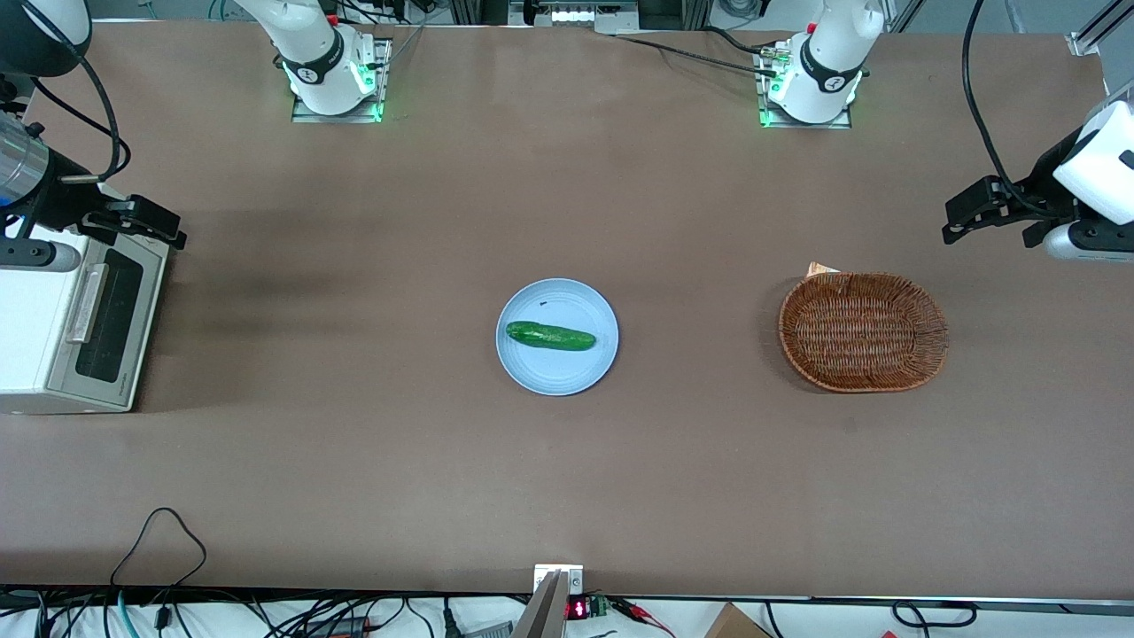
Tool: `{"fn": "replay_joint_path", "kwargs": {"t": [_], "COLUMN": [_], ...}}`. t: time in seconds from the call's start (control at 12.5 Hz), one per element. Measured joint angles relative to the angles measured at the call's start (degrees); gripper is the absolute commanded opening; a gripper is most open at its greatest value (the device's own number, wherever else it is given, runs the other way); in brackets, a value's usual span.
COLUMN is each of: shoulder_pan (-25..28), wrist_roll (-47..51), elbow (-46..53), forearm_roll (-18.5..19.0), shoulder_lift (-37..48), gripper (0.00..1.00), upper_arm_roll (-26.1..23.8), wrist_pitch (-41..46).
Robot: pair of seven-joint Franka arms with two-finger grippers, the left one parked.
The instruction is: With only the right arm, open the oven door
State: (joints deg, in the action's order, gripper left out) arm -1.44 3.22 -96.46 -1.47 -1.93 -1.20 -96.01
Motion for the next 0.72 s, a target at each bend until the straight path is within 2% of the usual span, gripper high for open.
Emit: {"fn": "replay_joint_path", "kwargs": {"t": [0.72], "shoulder_pan": [0.0], "wrist_roll": [0.0], "elbow": [0.17], "forearm_roll": [-1.35], "shoulder_lift": [0.0], "gripper": [0.99], "upper_arm_roll": [0.0], "wrist_pitch": [0.0]}}
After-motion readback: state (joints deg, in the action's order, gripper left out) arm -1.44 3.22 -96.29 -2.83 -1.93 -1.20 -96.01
